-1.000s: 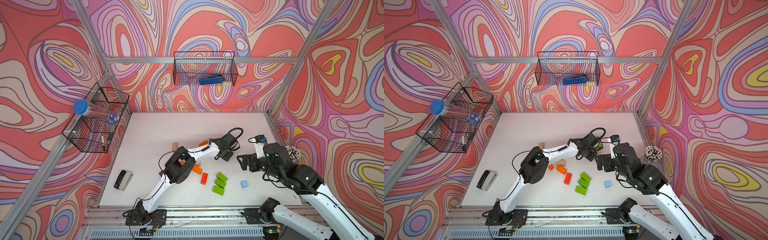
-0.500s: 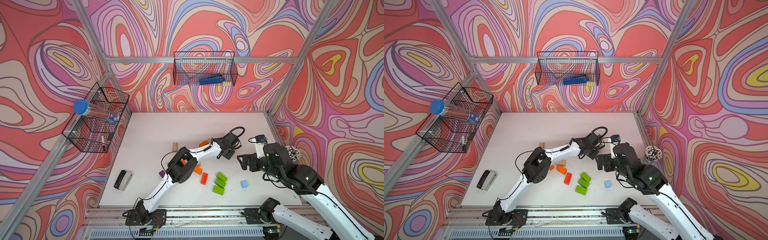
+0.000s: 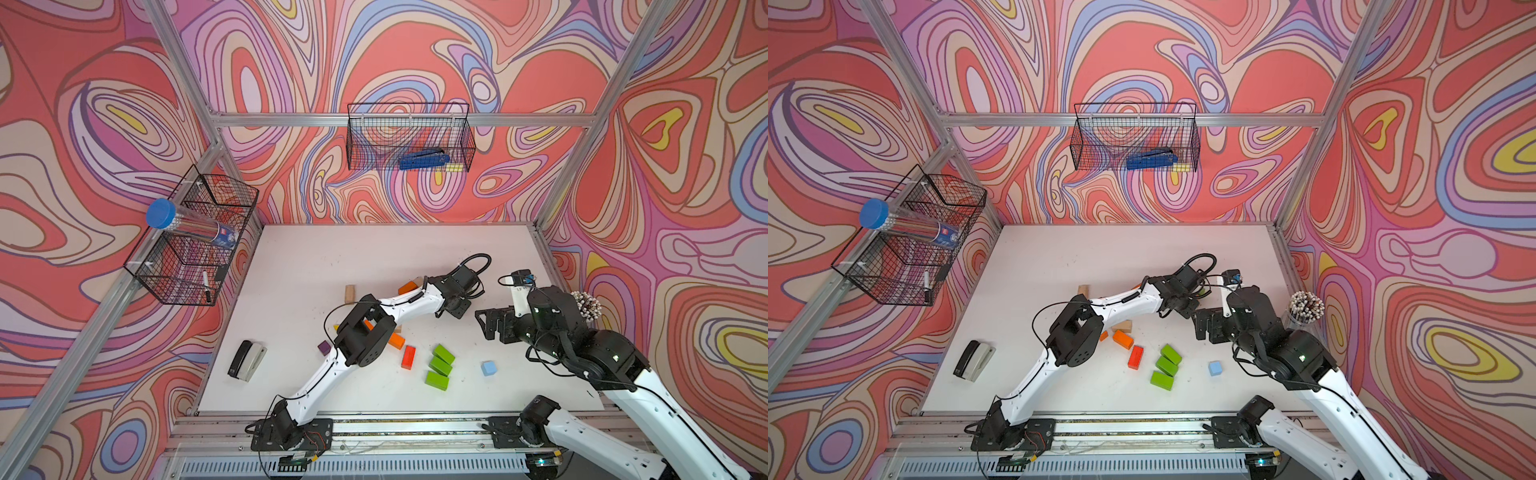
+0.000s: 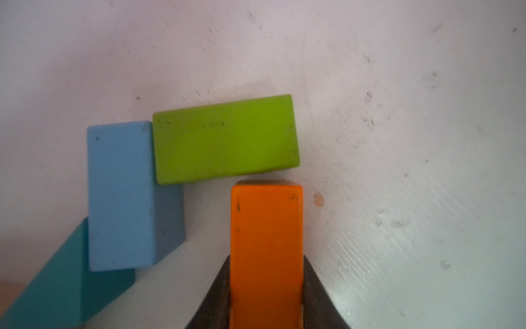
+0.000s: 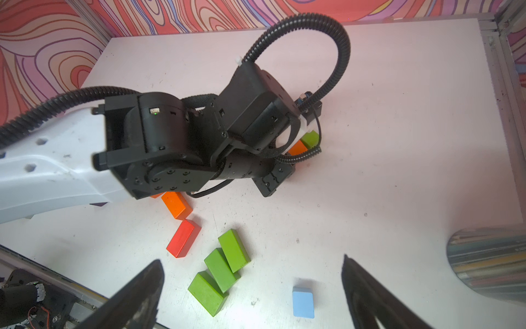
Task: Assemble a heart with building blocks
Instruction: Assemble the building block at the center of the board.
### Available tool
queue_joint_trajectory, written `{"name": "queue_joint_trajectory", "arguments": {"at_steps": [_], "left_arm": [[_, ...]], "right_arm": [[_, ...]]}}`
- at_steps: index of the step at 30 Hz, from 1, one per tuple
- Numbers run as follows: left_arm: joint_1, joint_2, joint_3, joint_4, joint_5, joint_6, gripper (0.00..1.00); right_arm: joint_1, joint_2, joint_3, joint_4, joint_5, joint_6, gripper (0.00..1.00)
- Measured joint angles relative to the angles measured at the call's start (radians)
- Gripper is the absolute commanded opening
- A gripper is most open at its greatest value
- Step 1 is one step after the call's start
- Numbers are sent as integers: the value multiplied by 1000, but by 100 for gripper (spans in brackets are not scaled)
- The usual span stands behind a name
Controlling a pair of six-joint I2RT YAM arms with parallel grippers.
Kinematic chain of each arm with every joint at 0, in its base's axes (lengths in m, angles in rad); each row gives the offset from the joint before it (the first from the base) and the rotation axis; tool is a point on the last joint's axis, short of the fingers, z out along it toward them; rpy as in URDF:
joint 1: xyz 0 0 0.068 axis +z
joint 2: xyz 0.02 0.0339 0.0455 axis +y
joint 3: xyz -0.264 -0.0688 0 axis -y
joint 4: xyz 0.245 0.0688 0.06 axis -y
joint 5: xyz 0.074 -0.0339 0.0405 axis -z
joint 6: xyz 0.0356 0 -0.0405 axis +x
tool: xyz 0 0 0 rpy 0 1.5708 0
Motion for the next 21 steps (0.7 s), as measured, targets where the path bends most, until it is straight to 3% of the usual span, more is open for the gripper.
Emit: {"name": "queue_joint_trajectory", "arguments": {"at_steps": [11, 21], "left_arm": [[-2, 15, 14, -1, 0, 1, 47], [-4, 15, 14, 0, 5, -8, 56]], "right_arm": [[0, 0, 0, 0, 0, 0, 98], [0, 0, -3, 8, 0, 0, 98]]}}
